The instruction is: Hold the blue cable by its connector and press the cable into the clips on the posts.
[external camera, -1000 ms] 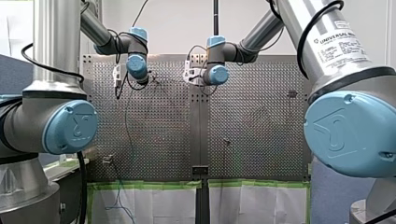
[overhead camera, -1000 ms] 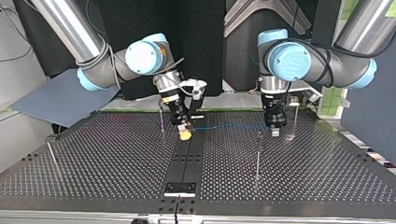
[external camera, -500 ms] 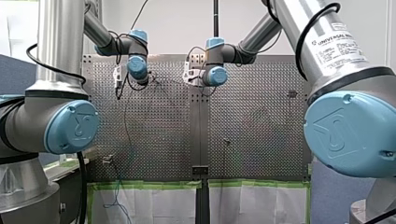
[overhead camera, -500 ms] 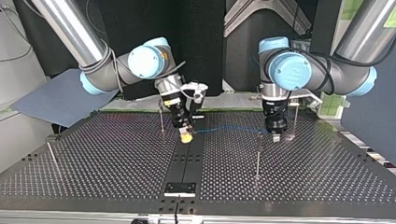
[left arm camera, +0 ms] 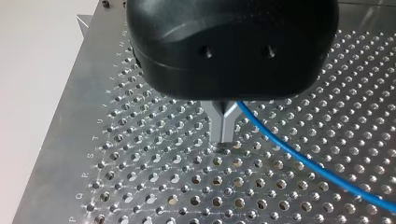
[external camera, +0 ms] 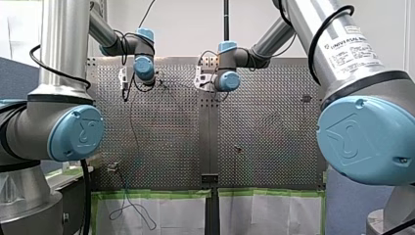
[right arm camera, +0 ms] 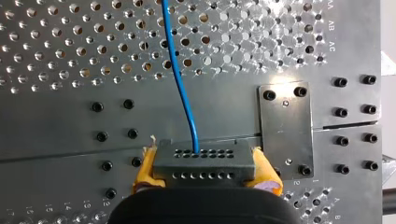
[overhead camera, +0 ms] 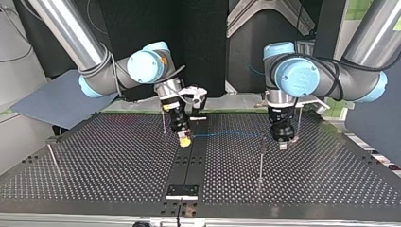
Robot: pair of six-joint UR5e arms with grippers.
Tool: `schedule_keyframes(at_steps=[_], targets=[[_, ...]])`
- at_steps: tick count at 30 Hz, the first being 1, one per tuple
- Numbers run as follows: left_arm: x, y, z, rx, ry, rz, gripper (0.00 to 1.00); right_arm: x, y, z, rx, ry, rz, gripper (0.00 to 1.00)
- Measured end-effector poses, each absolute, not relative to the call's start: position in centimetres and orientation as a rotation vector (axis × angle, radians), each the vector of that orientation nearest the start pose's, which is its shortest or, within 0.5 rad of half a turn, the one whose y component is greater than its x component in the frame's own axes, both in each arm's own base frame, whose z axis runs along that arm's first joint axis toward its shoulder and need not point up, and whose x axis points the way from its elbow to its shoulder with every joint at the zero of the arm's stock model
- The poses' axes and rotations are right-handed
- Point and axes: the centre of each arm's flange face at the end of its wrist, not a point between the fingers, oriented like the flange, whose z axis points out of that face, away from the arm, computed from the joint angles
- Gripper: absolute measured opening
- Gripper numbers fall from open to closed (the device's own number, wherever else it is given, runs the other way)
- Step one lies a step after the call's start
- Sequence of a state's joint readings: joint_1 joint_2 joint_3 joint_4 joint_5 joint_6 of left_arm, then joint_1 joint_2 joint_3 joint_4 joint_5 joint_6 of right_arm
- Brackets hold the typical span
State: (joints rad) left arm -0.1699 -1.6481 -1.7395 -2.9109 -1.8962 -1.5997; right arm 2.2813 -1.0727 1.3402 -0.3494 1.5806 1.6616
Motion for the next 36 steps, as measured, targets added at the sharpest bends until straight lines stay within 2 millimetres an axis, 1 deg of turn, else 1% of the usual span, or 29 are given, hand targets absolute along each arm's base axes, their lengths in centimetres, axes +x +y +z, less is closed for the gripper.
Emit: schedule_keyframes(at_steps=[3, 8, 12, 15, 20, 23, 28, 36], targets=[[48.3, -18.6, 38.7, -0.139, 1.585, 0.101, 0.0, 54.8, -43.8, 33.9, 1.612, -0.843, 1.822, 0.0], [49.1, -18.7, 36.9, -0.119, 1.623, 0.092, 0.0, 54.9, -44.2, 33.5, 1.618, -0.846, 1.818, 0.0], [49.4, -18.7, 36.3, -0.115, 1.634, 0.089, 0.0, 55.4, -44.3, 34.0, 1.614, -0.836, 1.829, 0.0], [49.8, -18.4, 36.5, -0.123, 1.63, 0.08, 0.0, 55.8, -44.4, 34.9, 1.607, -0.826, 1.841, 0.0], [51.2, -17.2, 38.0, -0.138, 1.599, 0.05, 0.0, 56.8, -44.8, 35.6, 1.614, -0.82, 1.847, 0.0], [52.1, -17.0, 38.3, -0.135, 1.594, 0.024, 0.0, 57.6, -45.0, 35.3, 1.627, -0.822, 1.843, 0.0], [53.3, -16.9, 37.9, -0.119, 1.61, -0.003, 0.0, 58.8, -45.5, 34.4, 1.649, -0.824, 1.833, 0.0], [54.9, -16.1, 37.5, -0.125, 1.622, -0.024, 0.0, 60.1, -47.5, 34.0, 1.624, -0.836, 1.827, 0.0]])
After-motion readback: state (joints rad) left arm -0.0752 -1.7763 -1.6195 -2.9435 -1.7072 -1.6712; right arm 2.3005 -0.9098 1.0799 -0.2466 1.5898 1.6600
